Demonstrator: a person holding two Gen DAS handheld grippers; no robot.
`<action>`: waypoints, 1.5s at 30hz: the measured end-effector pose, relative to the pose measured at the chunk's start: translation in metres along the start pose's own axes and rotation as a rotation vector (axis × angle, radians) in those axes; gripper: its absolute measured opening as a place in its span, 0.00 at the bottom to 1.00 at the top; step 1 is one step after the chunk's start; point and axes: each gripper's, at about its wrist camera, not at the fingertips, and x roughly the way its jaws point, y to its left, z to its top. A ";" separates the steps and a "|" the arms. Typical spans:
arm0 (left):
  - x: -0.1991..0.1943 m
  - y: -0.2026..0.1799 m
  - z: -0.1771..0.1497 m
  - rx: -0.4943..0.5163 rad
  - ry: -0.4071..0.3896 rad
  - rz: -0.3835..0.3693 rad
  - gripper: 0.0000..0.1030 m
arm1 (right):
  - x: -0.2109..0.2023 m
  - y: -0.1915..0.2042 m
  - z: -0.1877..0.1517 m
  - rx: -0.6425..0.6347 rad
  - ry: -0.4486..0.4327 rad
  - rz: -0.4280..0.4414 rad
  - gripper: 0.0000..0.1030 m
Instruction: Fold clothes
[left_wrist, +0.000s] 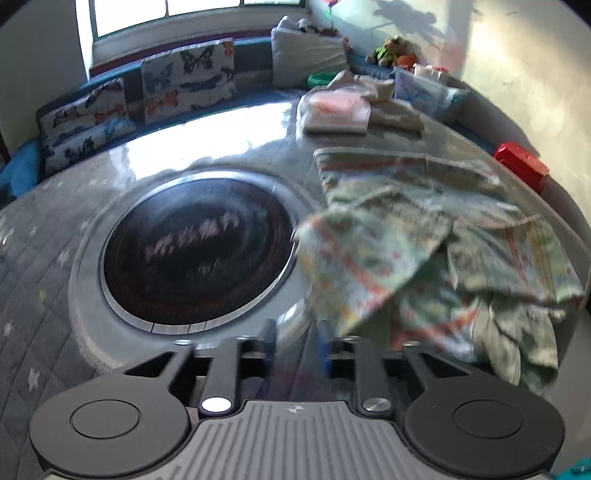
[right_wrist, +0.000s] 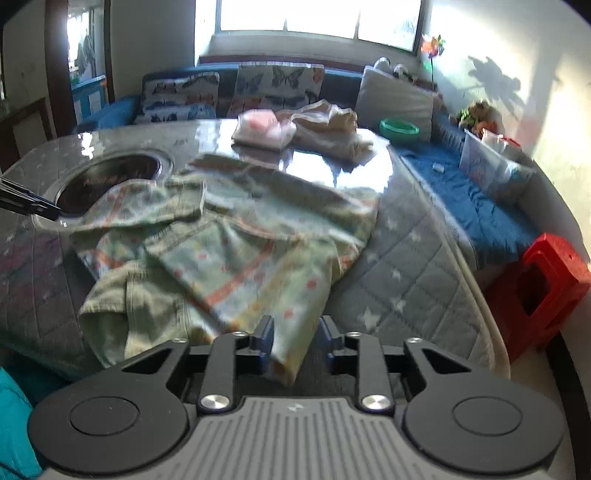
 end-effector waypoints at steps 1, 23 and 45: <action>0.003 -0.001 0.005 0.001 -0.008 -0.002 0.43 | 0.001 0.000 0.003 0.006 -0.011 0.000 0.35; 0.051 -0.004 0.018 -0.075 0.012 -0.021 0.03 | 0.094 0.007 0.013 0.080 0.054 0.033 0.20; -0.011 0.061 -0.002 -0.113 0.017 0.112 0.24 | 0.118 0.003 0.092 0.051 0.005 0.188 0.32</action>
